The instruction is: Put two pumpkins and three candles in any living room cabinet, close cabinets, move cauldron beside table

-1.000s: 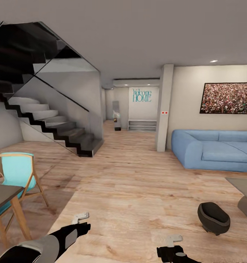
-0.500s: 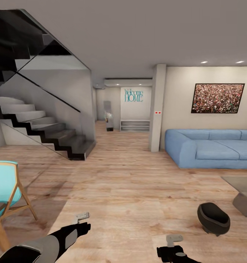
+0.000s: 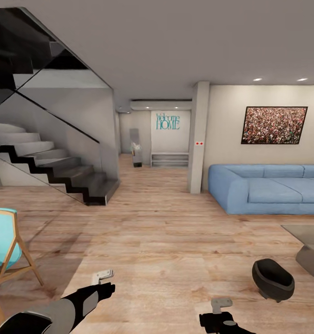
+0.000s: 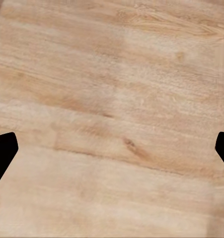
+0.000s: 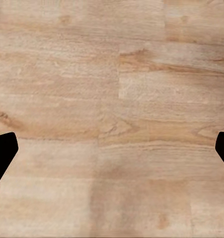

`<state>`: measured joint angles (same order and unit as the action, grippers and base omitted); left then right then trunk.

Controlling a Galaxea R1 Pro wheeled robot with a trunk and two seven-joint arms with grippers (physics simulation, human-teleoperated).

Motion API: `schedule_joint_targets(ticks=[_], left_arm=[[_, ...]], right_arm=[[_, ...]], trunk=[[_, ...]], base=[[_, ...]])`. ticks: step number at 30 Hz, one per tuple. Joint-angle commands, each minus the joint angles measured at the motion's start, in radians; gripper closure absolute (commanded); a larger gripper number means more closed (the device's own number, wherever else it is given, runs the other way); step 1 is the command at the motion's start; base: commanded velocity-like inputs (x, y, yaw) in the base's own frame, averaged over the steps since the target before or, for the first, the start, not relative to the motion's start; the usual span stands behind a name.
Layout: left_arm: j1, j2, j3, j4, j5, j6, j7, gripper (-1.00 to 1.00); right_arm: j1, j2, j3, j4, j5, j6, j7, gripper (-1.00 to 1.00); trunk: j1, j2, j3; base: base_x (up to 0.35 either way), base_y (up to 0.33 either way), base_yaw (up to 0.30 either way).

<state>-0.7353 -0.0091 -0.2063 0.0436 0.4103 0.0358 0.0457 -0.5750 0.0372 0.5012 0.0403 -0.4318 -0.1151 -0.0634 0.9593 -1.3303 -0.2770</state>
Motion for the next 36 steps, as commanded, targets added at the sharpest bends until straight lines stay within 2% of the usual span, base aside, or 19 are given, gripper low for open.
schedule_joint_targets(ticks=[1, 24, 36], left_arm=[[-0.001, 0.000, -0.008, 0.001, 0.009, 0.002, 0.002, -1.00], [-0.001, 0.000, -0.008, 0.001, 0.009, 0.004, 0.002, -1.00], [-0.001, 0.000, -0.008, 0.001, 0.009, 0.004, 0.002, -1.00]], right_arm=[[-0.002, 0.001, 0.008, 0.004, -0.009, -0.006, 0.000, -1.00], [-0.002, 0.001, 0.008, 0.004, -0.009, -0.006, 0.001, -1.00], [-0.002, 0.001, 0.010, 0.004, -0.009, -0.006, 0.001, -1.00]], trunk=[[0.001, -0.001, 0.000], [0.001, -0.001, 0.012], [0.001, -0.001, 0.012]], base=[[0.278, 0.181, -0.217], [0.296, 0.191, -0.260], [0.298, 0.192, -0.025]])
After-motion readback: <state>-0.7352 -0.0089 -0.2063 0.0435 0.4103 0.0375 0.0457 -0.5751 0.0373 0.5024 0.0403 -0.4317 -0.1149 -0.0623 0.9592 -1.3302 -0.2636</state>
